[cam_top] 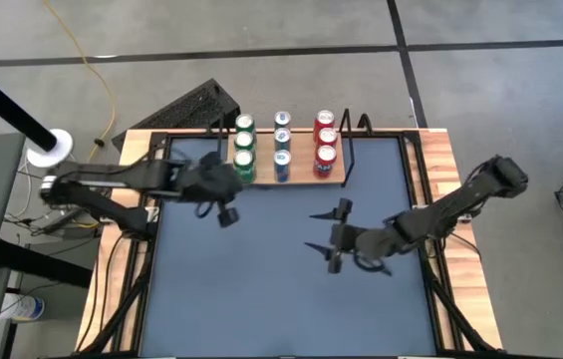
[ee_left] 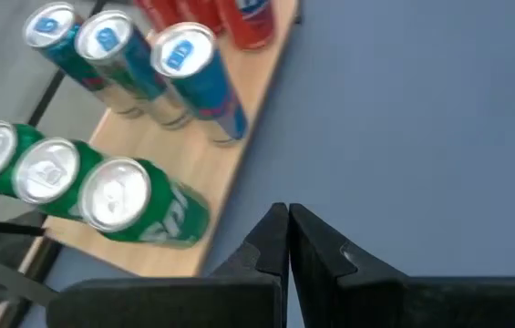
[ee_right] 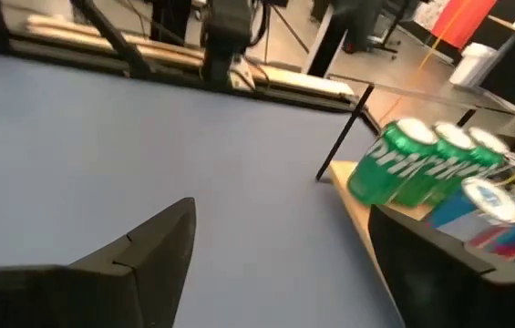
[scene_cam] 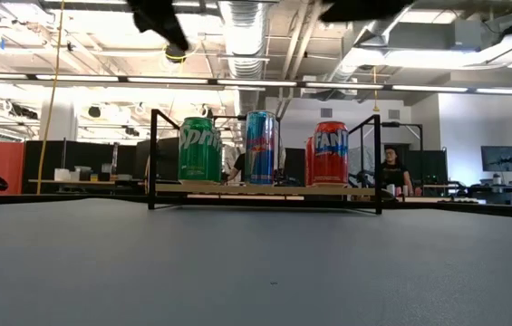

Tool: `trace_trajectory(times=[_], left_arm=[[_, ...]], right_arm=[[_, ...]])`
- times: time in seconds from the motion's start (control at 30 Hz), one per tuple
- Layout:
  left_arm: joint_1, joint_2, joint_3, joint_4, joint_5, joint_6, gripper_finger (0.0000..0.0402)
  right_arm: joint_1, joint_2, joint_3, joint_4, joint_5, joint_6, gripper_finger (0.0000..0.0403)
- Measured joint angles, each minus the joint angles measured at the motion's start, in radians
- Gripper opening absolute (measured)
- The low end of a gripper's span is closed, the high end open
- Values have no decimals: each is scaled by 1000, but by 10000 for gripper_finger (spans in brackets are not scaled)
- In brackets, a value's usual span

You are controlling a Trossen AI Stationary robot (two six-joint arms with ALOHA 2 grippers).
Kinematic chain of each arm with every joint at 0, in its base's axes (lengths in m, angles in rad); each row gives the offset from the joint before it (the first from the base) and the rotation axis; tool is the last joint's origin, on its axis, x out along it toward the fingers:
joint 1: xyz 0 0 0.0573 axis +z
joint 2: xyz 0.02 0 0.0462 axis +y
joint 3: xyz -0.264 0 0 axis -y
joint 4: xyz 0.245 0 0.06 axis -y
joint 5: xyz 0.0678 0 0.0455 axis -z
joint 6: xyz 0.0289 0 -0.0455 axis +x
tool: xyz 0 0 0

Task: Place canned beverage on shelf
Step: Return to Home Position

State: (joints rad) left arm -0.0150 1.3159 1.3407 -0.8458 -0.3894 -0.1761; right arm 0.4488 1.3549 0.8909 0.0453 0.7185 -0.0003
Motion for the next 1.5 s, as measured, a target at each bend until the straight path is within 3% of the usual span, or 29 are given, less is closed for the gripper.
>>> trace_trajectory(times=[0.1,0.27,0.47,0.53,0.63,0.7,0.83,1.13,1.3,1.37,1.5], left_arm=[[-36,-135,-156,114,7,0,0],[-89,-374,-429,449,69,42,0],[-120,-612,-728,789,169,89,0],[-120,-677,-819,850,172,84,0],[-120,-774,-953,908,176,66,0],[-120,-829,-1036,946,176,59,0],[-120,-940,-1166,1016,176,43,0],[-121,-1169,-1318,1021,250,48,0],[-123,-1262,-1330,934,294,55,0],[-122,-1286,-1330,901,359,61,0],[-123,-1309,-1330,925,624,105,0]], right_arm=[[-9,-104,0,-71,-16,2,304],[-28,-229,-16,-133,-31,29,254],[-46,-323,-164,-36,-95,9,129],[-67,-369,-252,74,-199,-21,74],[-127,-435,-399,321,-446,-78,13],[-177,-472,-498,468,-518,-68,11],[-267,-525,-662,644,-534,-29,10],[-314,-628,-881,733,-546,107,0],[-261,-621,-883,724,-491,131,0],[-241,-606,-883,720,-465,127,0],[-226,-555,-883,752,-465,101,0]])
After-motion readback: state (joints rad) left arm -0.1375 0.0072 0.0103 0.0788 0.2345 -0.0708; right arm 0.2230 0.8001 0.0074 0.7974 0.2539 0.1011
